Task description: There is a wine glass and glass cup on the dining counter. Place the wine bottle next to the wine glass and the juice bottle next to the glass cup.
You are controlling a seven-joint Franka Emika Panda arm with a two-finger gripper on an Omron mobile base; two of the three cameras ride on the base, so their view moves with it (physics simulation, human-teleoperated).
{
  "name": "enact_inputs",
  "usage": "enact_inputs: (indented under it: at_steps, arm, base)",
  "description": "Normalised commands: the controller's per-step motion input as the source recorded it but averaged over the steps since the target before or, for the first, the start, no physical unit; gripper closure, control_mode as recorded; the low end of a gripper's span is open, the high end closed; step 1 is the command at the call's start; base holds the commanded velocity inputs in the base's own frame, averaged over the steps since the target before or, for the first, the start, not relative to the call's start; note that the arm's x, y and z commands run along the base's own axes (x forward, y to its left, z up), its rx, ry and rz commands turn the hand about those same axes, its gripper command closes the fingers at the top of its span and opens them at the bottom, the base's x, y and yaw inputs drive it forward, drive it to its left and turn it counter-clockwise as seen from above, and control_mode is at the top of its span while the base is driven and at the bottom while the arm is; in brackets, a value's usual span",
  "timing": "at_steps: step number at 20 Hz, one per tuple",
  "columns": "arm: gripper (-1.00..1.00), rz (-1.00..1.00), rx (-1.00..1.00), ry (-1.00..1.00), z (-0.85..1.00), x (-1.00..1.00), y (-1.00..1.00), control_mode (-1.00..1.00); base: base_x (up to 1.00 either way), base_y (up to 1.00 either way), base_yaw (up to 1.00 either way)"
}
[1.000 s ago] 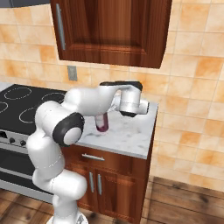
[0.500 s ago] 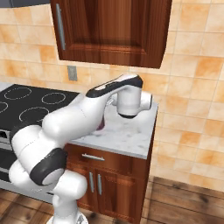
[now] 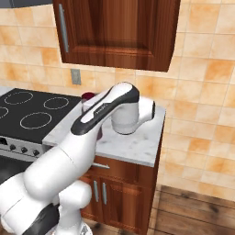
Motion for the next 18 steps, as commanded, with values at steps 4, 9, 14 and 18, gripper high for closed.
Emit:
enact_inputs:
  at_steps: [4, 9, 14, 18]
  arm:
    - [1.00, 0.00, 0.00, 0.00, 0.00, -0.30, 0.09, -1.00]
    - [1.00, 0.00, 0.00, 0.03, 0.00, -0.04, 0.09, 1.00]
    - [1.00, 0.00, 0.00, 0.00, 0.00, 0.00, 0.00, 1.00]
    - [1.00, 0.00, 0.00, 0.00, 0.00, 0.00, 0.00, 1.00]
  base:
    - [0.00, 0.00, 0.00]
    - [-0.03, 0.10, 0.00]
    - [-0.72, 0.11, 0.03]
    - [-0.98, 0.11, 0.14]
